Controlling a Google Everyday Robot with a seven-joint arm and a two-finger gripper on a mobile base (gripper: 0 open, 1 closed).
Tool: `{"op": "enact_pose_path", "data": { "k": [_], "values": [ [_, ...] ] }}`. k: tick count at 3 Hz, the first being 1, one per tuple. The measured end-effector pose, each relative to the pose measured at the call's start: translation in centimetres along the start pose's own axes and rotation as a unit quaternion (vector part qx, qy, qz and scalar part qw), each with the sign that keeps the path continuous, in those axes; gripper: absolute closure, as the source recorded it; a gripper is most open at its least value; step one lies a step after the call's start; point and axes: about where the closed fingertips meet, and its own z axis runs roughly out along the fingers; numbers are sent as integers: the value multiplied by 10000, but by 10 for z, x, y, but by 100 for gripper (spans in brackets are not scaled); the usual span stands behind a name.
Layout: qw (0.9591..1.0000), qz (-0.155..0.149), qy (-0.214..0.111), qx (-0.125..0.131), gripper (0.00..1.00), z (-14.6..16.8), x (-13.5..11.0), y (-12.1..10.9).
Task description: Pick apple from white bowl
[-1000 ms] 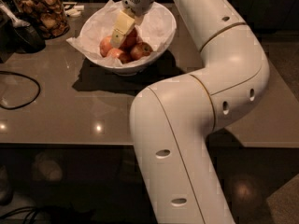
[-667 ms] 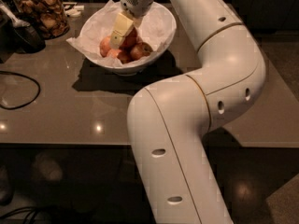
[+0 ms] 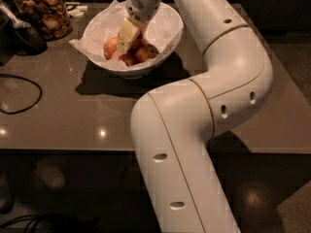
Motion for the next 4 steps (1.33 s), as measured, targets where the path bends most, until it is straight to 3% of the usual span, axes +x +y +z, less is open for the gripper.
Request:
{"op": "enact_pose_path", "data": {
  "k": [3,4],
  "values": [
    [10000,0,0,0,99,0,0,0],
    [9994,-194,-264,146,100,-16,-10,0]
  ]
}}
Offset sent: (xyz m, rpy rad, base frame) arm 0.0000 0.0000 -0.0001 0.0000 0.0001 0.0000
